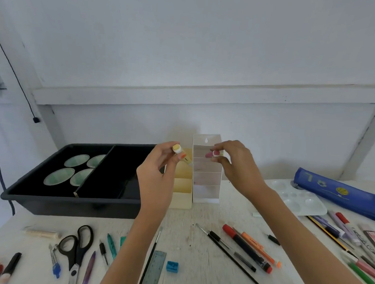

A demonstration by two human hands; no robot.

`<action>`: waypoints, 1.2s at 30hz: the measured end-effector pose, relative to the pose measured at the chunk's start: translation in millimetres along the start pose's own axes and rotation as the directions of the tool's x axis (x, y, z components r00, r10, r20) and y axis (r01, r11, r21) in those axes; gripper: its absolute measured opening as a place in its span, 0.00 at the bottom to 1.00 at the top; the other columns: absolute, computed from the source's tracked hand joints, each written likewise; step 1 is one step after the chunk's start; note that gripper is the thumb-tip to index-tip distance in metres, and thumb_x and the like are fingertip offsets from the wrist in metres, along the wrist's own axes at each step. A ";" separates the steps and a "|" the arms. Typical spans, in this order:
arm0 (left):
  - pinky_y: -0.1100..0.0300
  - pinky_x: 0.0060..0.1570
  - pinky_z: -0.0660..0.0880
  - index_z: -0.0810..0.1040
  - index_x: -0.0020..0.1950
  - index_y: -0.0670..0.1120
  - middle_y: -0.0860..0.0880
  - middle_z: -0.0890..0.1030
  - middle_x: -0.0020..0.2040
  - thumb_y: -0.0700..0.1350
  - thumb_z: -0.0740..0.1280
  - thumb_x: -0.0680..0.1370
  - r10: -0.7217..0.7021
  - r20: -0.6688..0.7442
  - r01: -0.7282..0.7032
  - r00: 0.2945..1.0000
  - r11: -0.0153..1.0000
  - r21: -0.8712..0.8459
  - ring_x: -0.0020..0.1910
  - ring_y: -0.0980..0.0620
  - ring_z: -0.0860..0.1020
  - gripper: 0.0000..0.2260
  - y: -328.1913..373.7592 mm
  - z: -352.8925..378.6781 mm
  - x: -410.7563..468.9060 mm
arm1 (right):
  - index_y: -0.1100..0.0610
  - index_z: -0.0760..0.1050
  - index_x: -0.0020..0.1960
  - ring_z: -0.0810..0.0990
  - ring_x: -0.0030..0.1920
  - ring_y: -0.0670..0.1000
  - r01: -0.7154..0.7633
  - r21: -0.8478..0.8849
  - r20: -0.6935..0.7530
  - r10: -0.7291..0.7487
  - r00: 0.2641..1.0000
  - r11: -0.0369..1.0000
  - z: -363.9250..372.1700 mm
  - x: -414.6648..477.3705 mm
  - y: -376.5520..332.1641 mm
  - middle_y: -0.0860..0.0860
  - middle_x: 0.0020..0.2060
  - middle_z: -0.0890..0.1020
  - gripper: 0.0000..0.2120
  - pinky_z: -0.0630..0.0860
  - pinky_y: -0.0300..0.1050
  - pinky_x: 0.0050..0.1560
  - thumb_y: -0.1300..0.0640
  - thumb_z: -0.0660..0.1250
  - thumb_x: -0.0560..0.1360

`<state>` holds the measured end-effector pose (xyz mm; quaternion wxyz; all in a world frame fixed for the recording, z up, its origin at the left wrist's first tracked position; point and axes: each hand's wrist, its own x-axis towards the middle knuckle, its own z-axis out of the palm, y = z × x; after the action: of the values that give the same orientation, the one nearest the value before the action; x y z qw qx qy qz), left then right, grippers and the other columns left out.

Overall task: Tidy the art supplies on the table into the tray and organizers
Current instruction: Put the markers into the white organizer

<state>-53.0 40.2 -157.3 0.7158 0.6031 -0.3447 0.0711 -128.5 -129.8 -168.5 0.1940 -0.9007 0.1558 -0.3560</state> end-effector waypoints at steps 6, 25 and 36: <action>0.69 0.48 0.74 0.79 0.49 0.50 0.56 0.84 0.43 0.36 0.69 0.75 0.025 0.011 -0.025 1.000 1.000 -0.001 0.47 0.59 0.81 0.09 -1.7 5.7 5.2 | 0.59 0.78 0.58 0.52 0.75 0.63 -0.072 -0.306 0.158 0.126 0.979 0.949 19.5 16.1 -0.2 0.55 0.76 0.56 0.11 0.63 0.58 0.68 0.64 0.64 0.77; 0.70 0.50 0.75 0.77 0.50 0.43 0.59 0.78 0.44 0.31 0.64 0.76 0.025 0.354 -0.119 0.935 0.962 0.247 0.48 0.59 0.80 0.08 -59.5 47.3 26.0 | 0.60 0.59 0.70 0.67 0.47 0.52 0.002 -0.305 0.261 0.082 0.962 0.952 26.5 22.5 21.8 0.53 0.45 0.73 0.31 0.73 0.48 0.42 0.78 0.58 0.69; 0.60 0.63 0.49 0.72 0.54 0.45 0.52 0.81 0.45 0.37 0.61 0.79 0.011 0.499 -0.406 0.867 0.596 0.693 0.47 0.51 0.77 0.07 -84.1 60.5 46.3 | 0.59 0.71 0.68 0.78 0.56 0.55 -0.051 -0.092 0.270 0.074 0.960 0.994 23.6 39.2 48.7 0.57 0.59 0.79 0.29 0.70 0.37 0.54 0.75 0.67 0.69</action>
<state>0.7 -51.6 -196.9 0.2700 0.8054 -0.5031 0.1591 -91.5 -183.3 -184.1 0.1866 -0.9433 0.1707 -0.2151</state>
